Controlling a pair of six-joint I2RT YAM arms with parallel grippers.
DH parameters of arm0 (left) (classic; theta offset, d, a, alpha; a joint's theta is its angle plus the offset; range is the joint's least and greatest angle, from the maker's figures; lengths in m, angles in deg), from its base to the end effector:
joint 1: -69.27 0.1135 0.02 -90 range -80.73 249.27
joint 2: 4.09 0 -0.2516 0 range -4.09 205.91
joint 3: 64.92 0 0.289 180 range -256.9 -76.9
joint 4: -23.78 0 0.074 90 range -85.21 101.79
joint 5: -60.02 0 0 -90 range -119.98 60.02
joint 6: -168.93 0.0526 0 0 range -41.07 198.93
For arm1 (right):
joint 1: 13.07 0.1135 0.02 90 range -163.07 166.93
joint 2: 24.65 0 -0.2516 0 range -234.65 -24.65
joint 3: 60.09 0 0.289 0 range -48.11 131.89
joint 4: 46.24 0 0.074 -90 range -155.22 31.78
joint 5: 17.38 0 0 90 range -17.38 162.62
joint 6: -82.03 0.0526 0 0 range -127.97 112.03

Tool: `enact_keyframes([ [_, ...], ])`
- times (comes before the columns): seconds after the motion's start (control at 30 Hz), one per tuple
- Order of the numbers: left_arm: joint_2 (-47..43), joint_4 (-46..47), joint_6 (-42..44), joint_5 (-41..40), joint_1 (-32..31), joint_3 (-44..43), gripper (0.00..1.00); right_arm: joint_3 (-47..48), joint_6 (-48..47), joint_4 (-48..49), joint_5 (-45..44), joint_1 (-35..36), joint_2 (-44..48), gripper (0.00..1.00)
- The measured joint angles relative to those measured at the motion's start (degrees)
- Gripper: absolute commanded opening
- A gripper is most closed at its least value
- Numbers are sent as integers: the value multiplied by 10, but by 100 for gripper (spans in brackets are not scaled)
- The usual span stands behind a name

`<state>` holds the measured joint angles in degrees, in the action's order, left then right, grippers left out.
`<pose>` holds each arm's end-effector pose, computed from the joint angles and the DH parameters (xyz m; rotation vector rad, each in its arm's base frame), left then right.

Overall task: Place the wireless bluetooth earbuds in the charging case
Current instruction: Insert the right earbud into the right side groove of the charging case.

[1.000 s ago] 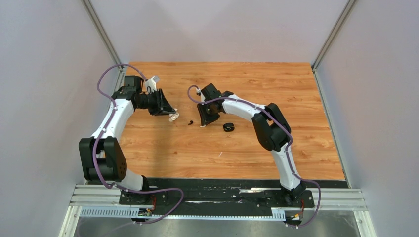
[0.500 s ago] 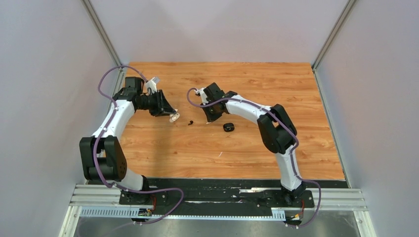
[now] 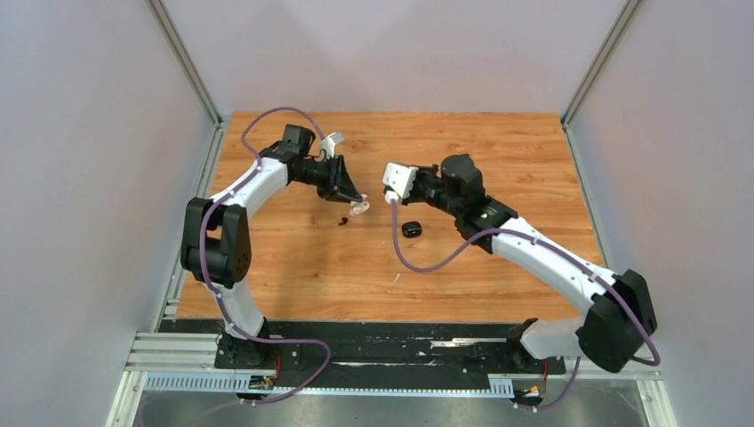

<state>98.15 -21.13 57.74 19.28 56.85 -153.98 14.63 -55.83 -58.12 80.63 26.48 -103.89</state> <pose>0.3938 -0.1275 0.2015 0.1382 2.5671 -1.3294 0.2899 0.2489 0.3023 -1.3496 1.2716 0.0289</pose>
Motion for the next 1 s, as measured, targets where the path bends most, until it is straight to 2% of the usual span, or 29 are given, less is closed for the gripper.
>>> enact_keyframes([
  [0.13,18,22,-17,39,-28,-30,0,-87,-95,56,70,4,68,0],
  [0.37,21,50,-38,111,-46,-39,0,-177,-216,109,123,17,81,0],
  [0.7,26,74,-70,167,-51,-39,0,-207,-312,217,132,19,67,0],
  [1.0,38,97,-107,198,-52,-39,0,-219,-356,241,138,21,50,0],
])
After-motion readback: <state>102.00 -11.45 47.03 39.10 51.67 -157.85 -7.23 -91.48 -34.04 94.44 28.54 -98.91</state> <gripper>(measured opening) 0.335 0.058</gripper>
